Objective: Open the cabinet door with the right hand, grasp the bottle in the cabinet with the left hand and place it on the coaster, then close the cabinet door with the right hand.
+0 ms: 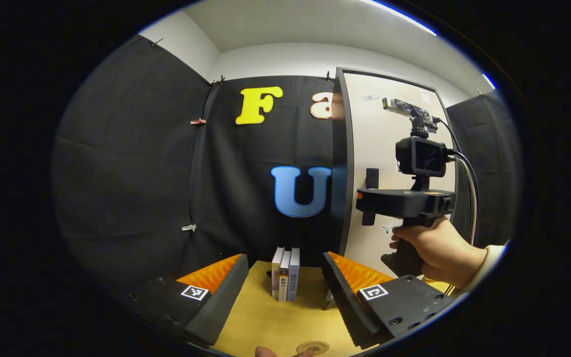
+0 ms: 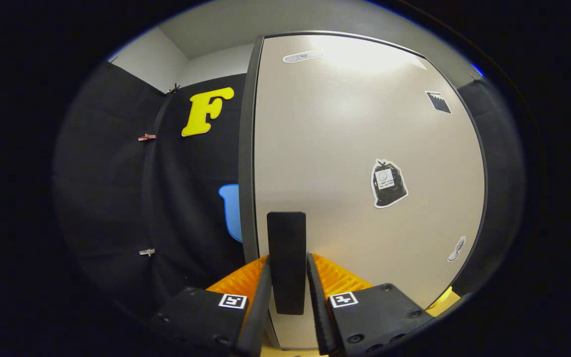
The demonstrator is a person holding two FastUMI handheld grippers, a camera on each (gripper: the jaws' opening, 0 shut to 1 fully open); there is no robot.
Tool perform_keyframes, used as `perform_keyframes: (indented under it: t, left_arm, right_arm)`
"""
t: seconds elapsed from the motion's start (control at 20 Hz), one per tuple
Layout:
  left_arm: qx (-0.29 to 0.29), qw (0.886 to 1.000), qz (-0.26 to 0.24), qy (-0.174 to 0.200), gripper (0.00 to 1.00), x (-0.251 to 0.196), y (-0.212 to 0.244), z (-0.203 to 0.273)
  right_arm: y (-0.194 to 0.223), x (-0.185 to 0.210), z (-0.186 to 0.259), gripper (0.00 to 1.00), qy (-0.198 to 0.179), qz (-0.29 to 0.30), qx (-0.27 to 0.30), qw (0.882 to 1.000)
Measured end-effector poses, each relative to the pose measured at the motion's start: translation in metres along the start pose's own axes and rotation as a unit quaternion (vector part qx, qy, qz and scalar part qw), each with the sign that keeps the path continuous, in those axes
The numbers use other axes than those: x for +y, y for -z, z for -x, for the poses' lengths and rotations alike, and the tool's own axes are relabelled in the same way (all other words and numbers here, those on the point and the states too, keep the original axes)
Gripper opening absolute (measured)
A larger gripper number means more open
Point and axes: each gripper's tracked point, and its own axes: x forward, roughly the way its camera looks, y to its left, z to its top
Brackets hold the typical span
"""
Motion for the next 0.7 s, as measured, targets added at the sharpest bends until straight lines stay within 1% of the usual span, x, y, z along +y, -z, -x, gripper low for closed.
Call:
perform_keyframes:
  t: [0.05,0.1,0.15,0.2,0.25,0.4,0.5,0.7]
  left_arm:
    - [0.001,1.0,0.0,-0.002,0.95,0.001,0.002,0.002]
    - [0.002,1.0,0.001,-0.004,0.95,0.003,0.002,0.004]
    - [0.002,1.0,0.002,-0.007,0.95,0.005,0.001,0.006]
    - [0.001,1.0,0.004,-0.007,0.95,0.006,0.003,0.006]
    - [-0.001,1.0,0.005,-0.007,0.95,0.007,0.001,0.005]
    - [-0.005,1.0,0.0,-0.004,0.95,0.005,-0.006,0.007]
    - [-0.009,1.0,0.0,0.0,0.95,-0.004,-0.006,0.017]
    - [-0.013,1.0,0.002,0.013,0.94,-0.018,-0.011,0.02]
  right_arm:
    - [-0.002,-0.002,-0.003,0.43,0.005,-0.001,-0.004,1.0]
    - [-0.001,-0.003,-0.002,0.35,0.003,-0.008,0.002,1.0]
    - [-0.001,-0.002,-0.001,0.28,-0.004,-0.018,0.006,1.0]
    - [0.0,-0.001,0.001,0.17,-0.015,-0.027,0.012,0.999]
    - [-0.001,0.0,0.003,0.22,-0.027,-0.032,0.018,0.999]
    - [-0.005,0.003,0.022,0.22,-0.05,-0.024,0.025,0.998]
    - [-0.011,0.007,0.04,0.22,-0.069,-0.029,0.027,0.997]
    - [-0.022,0.01,0.073,0.22,-0.099,-0.039,0.035,0.994]
